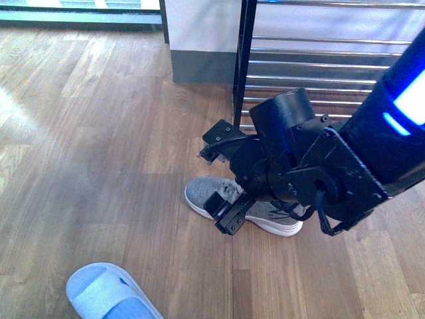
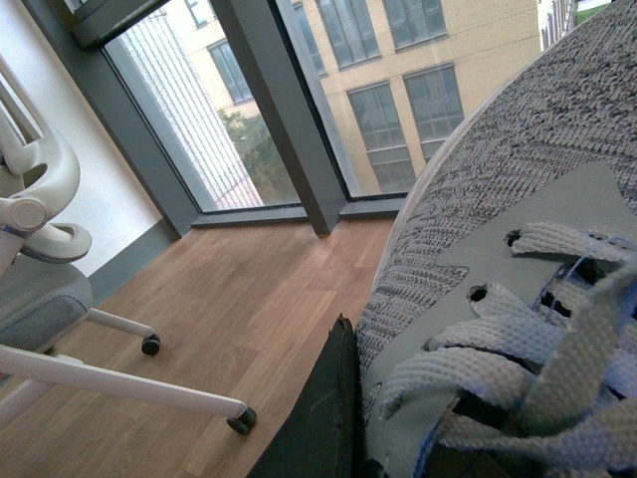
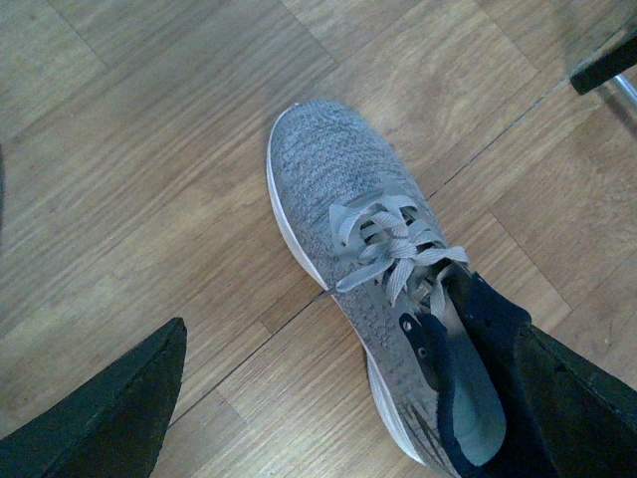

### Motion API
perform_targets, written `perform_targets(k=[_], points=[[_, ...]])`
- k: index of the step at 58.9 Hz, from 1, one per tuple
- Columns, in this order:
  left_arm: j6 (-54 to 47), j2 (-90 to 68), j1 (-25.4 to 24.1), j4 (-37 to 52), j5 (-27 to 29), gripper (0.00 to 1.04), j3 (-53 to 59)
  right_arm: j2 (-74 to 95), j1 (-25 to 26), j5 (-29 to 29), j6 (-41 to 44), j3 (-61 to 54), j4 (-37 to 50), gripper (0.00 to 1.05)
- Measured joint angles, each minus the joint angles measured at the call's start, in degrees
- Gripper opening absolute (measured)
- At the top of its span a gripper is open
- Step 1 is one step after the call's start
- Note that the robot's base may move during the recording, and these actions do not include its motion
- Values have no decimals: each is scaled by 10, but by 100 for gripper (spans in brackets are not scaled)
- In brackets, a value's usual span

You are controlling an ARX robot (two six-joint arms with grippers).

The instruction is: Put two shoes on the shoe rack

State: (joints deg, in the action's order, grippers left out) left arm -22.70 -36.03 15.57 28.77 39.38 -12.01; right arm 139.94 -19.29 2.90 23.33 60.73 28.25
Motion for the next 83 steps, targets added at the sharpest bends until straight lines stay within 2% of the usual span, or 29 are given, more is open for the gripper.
perform_targets(k=[8,28,53,64,83], points=[[0,0,0,0,0,2,0,70,24,-23,60,95,-34,95],[0,0,0,0,0,2,0,156,89,-49,129,298,-161,95],[0,0,0,0,0,2,0,198,115,-58,173,333,-227,95],[0,0,0,0,0,2,0,198,133,-49,165,348,-265,95],[0,0,0,0,0,2,0,191,136,-44,185,349,-315,95]])
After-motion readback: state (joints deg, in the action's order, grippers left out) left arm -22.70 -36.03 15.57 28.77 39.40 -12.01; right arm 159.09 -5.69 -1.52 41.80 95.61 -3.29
